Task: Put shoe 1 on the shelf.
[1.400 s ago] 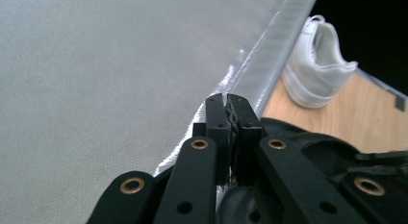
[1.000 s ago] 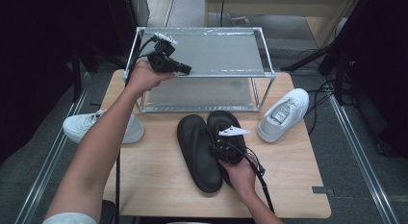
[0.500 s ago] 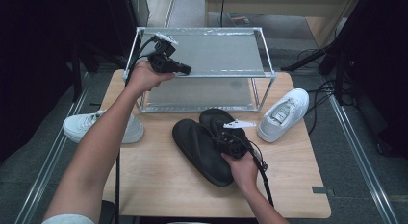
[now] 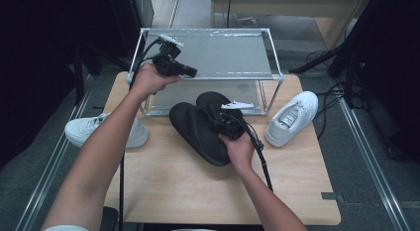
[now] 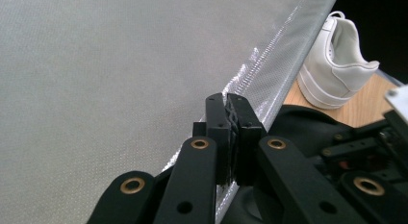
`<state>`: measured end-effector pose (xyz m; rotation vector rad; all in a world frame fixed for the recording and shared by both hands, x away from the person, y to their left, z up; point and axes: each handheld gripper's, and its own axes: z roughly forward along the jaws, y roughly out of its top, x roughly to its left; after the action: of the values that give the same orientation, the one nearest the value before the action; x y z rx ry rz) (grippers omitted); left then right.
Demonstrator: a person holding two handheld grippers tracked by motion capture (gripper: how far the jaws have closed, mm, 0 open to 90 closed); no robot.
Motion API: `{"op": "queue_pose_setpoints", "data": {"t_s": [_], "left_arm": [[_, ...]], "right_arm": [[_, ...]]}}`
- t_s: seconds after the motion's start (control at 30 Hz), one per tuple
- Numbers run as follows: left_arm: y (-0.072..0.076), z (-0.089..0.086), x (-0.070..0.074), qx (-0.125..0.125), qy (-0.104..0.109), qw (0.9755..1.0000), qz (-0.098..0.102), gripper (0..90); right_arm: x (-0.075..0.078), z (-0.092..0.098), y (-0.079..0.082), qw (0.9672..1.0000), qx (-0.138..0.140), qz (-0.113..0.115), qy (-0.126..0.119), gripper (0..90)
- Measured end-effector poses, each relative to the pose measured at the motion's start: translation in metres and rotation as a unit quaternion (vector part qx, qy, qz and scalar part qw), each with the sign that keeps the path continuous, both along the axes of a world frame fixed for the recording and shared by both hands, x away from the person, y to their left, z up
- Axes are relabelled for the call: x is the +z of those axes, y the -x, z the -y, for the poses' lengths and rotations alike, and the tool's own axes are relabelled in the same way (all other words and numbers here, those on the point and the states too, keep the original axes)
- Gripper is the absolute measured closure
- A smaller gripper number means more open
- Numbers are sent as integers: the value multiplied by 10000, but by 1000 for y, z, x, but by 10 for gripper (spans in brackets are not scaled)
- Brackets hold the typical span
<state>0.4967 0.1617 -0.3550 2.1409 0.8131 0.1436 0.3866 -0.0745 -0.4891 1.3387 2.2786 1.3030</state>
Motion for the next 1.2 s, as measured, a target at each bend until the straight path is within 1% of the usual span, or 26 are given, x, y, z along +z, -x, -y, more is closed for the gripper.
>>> {"op": "queue_pose_setpoints", "data": {"t_s": [0.07, 0.13, 0.23, 0.3, 0.4, 0.47, 0.6, 0.63, 0.7, 0.77, 0.8, 0.87, 0.93, 1.03, 1.1, 1.2], "left_arm": [[1, 1, 0, -27, -42, 10000, 36, 892], [1, 1, 0, -26, -41, 10000, 19, 891], [1, 1, 1, -25, -37, 10000, 10, 892], [1, 1, 1, -33, -55, 10000, 5, 892], [1, 1, 1, -24, -48, 10000, -21, 892], [1, 1, 1, -32, -50, 10000, -21, 892], [0, 1, 1, -35, -37, 10000, -35, 892], [0, 1, 1, -35, -36, 10000, -40, 892], [0, 1, 1, -36, -25, 10000, -40, 892], [0, 1, 1, -36, -24, 10000, -42, 892], [0, 1, 1, -40, -34, 10000, -42, 892], [0, 1, 1, -38, -21, 10000, -41, 892], [0, 1, 1, -37, -32, 10000, -47, 892], [1, 1, 1, -30, -31, 10000, -39, 892], [1, 1, 1, -43, -24, 10000, -44, 892], [1, 0, 0, -44, 20, 10000, -48, 892]], "right_arm": [[-1, -4, -7, 10000, -48, 27, -39, 765], [-3, -9, -16, 9999, -127, 64, -71, 765], [-9, -15, -30, 9996, -247, 110, -46, 765], [-11, -16, -39, 9993, -351, 142, 41, 765], [-14, -15, -53, 9989, -459, 110, 47, 765], [-14, -15, -62, 9987, -512, 26, -32, 765], [-18, -17, -74, 9980, -634, 15, -53, 764], [-20, -18, -76, 9976, -692, -16, -73, 764], [-25, -19, -78, 9966, -784, -88, -245, 763], [-27, -21, -80, 9959, -837, -39, -347, 762], [-28, -21, -81, 9955, -854, -51, -406, 761], [-27, -23, -84, 9953, -894, -111, -366, 759], [-26, -25, -86, 9957, -887, -93, -262, 758], [-26, -27, -86, 9960, -863, -66, -200, 741], [-26, -27, -85, 9961, -853, -41, -200, 682], [-25, -27, -84, 9966, -808, -28, -182, 633]]}}
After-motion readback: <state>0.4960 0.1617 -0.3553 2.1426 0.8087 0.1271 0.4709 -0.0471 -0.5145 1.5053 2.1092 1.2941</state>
